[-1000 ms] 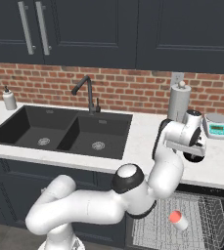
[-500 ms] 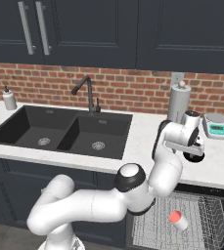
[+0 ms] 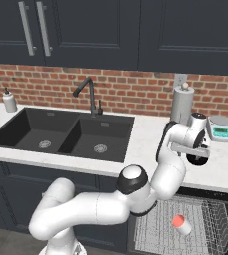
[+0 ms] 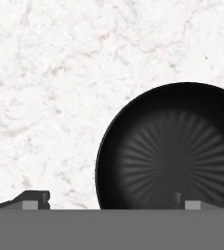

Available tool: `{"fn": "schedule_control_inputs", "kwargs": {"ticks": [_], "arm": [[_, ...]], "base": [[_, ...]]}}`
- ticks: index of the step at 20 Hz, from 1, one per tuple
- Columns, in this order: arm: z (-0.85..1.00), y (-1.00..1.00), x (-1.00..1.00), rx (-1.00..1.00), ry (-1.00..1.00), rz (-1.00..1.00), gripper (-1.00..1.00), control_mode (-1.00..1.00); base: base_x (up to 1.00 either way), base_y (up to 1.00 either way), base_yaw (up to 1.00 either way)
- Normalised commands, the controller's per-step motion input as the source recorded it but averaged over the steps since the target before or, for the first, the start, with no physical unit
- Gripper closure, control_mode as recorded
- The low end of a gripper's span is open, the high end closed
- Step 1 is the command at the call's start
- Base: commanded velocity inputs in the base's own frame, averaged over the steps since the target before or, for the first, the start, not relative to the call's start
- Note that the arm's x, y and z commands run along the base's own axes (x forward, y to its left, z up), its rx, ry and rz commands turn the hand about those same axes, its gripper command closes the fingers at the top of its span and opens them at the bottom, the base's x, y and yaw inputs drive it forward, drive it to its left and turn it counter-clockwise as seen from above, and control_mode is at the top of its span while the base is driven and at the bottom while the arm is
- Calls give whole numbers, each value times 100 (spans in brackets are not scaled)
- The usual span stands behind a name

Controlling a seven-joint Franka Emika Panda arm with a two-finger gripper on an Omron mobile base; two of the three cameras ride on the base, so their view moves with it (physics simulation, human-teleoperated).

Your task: Pick up the cup and bowl from the counter, place them in the dishwasher, and close the dishwasher door.

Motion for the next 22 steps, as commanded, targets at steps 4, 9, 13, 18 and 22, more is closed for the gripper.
{"fn": "schedule_control_inputs", "kwargs": {"ticks": [4,9,13,18,22], "arm": [[-5,-2,0,0,0,3,-100,-100],[-20,0,1,0,0,1,-100,-100],[-27,0,0,0,1,0,-100,-100],[-7,0,0,0,0,0,100,-100],[0,0,0,0,0,0,100,-100]], "base": [[0,0,0],[0,0,0],[0,0,0],[0,0,0],[0,0,0]]}}
